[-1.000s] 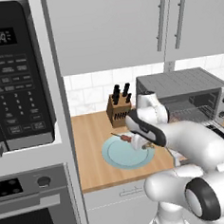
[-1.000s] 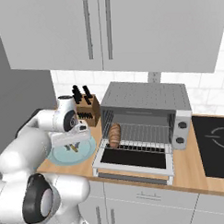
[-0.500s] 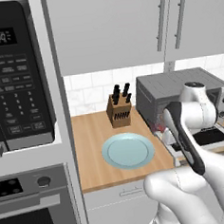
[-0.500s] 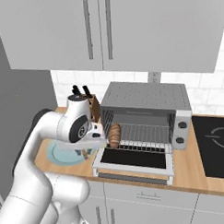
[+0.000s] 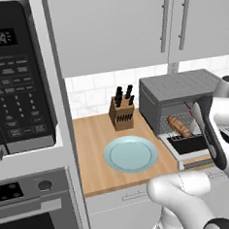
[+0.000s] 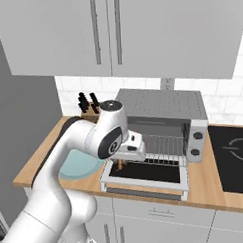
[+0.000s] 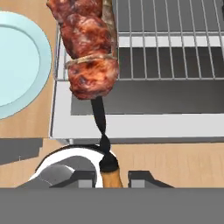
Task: Pick up the kebab skewer and baguette bread, and place them inside the toaster oven. Close the toaster oven door and start by setting the timer.
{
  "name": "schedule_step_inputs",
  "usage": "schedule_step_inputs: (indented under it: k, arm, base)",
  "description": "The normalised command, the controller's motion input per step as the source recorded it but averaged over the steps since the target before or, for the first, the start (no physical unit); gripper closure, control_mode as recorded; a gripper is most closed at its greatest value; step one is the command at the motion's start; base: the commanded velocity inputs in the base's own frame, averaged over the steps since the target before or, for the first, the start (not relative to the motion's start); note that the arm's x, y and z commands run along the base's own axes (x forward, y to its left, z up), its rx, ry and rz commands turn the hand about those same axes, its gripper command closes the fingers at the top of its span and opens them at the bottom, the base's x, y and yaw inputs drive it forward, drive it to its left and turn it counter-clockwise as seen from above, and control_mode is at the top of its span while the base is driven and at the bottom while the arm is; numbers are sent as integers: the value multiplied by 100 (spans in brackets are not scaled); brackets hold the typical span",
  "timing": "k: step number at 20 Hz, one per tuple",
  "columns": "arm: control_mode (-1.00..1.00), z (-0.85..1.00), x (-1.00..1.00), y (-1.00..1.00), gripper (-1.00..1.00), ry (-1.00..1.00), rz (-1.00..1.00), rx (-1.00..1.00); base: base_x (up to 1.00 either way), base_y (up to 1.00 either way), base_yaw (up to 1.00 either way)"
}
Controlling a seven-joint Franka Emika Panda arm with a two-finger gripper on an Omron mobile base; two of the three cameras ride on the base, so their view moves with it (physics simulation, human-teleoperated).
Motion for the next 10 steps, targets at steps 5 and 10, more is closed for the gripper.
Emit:
schedule_step_inputs:
  k: [5,10]
  arm:
    - [-100,-10,45,-44,100,0,-10,-1]
    - [-100,-41,-4,-28,100,0,0,-14]
  base:
    - [0,0,0]
    - [0,0,0]
